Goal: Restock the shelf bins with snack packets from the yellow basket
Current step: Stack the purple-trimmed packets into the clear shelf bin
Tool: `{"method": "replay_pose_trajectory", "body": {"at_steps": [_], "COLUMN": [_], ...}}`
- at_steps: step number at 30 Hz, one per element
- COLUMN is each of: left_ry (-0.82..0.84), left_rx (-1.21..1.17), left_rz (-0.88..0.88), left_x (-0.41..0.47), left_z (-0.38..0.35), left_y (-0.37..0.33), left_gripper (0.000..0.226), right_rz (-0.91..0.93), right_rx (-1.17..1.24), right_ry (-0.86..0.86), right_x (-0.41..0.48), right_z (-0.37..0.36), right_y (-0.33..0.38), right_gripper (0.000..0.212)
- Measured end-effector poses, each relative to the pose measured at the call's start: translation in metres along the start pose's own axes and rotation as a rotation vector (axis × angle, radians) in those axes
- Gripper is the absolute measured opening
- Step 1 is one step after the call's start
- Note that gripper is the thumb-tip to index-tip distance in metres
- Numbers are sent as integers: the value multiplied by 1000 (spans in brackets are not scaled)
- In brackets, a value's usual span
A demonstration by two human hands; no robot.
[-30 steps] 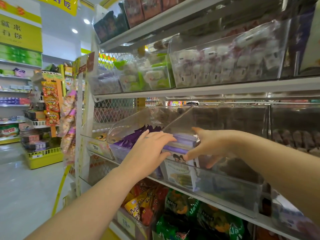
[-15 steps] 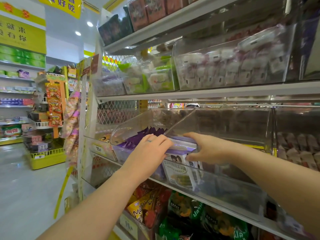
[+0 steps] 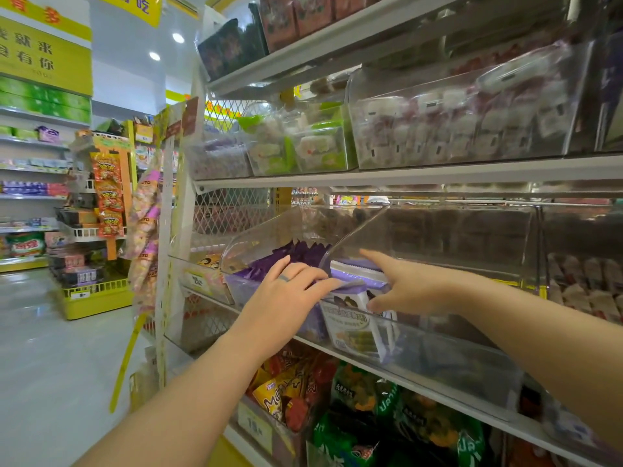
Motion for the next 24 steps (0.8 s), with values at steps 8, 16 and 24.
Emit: {"method": "replay_pose_trajectory", "body": {"at_steps": [8,16,24], "left_ry": [-63,26,349], "left_rx": [-179,-372,-508], "left_rz": [282,565,892], "left_x": [-44,-158,-346], "left_z": [16,8,-43], "left_y": [8,-27,-82], "left_gripper": [53,32,27], "right_rz": [276,310,219], "right_rx": [-105,68,158], "right_ry": [-593,-305,181], "right_x": [-60,-116,-154], "right_z": [3,-143,-348], "right_y": [57,78,64], "right_gripper": [47,17,21]}}
Point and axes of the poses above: each hand's wrist, its own x-axis towards the middle knuckle, its own z-axis out of the back of the hand, y = z × x, the point moved 5 cm from there along x, towards the middle knuckle, and after that the axes turned 4 degrees about -y, right-handed, at the moved point
